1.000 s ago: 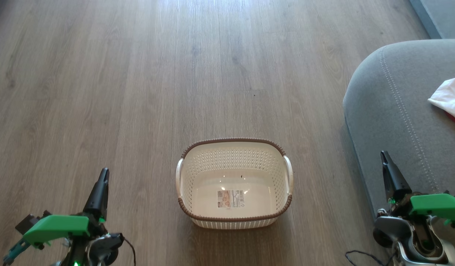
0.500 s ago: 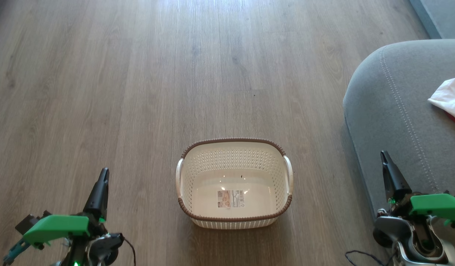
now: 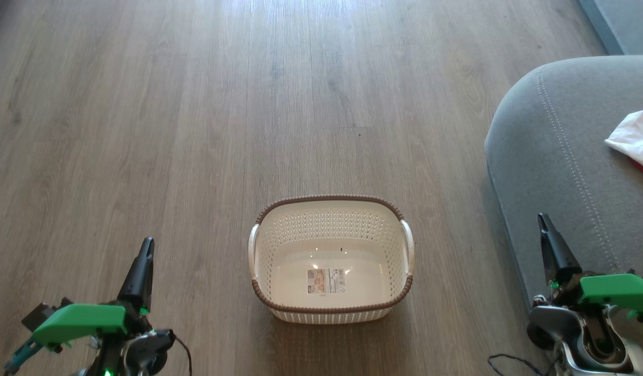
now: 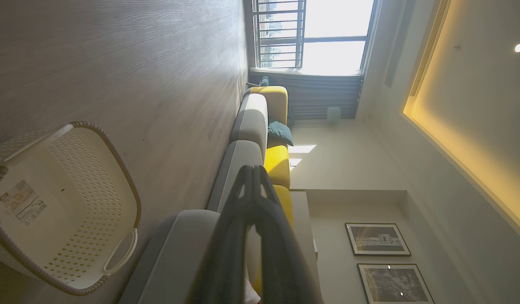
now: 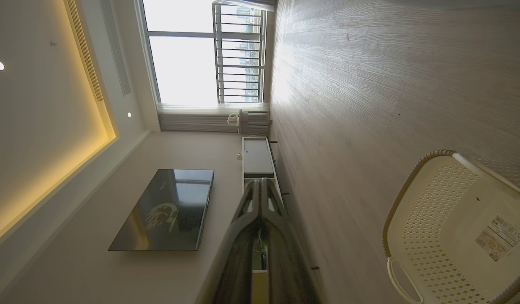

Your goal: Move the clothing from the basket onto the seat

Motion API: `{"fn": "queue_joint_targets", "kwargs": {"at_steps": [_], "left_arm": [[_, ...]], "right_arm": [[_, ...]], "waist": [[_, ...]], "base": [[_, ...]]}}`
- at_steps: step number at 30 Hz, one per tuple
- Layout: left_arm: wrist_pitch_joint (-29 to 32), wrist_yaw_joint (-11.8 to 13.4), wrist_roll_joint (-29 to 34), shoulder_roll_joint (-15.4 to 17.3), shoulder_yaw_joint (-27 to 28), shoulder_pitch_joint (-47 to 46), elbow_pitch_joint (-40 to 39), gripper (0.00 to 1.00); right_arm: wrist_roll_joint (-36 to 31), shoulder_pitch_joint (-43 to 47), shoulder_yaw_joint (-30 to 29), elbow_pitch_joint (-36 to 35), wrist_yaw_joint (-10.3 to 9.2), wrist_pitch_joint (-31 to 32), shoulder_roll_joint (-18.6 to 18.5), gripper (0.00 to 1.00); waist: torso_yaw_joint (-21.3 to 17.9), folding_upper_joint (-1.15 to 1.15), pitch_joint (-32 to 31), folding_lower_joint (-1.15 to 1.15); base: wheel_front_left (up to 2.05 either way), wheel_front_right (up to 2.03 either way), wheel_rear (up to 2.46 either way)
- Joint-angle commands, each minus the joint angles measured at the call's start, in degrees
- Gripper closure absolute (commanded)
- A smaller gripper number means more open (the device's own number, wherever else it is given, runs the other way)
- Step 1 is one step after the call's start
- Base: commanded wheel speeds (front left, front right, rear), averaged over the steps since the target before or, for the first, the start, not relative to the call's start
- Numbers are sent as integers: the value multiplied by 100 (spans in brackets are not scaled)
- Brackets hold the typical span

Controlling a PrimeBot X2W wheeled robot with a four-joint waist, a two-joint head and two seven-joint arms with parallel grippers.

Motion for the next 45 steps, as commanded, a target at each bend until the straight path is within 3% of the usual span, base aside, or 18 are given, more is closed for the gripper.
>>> {"fn": "queue_joint_targets", "kwargs": {"at_steps": [1,45], "left_arm": [[42,-54,-35,85,195,-276,-205,100],[42,-54,-36,85,195,-276,-205,100]], "right_arm": [[34,-121,99,-224,1,34,-2,100],[34,-121,99,-224,1,34,-2,100]], "waist": [[0,0,0,0],[0,0,0,0]], "base": [[0,0,0],[0,0,0]]}}
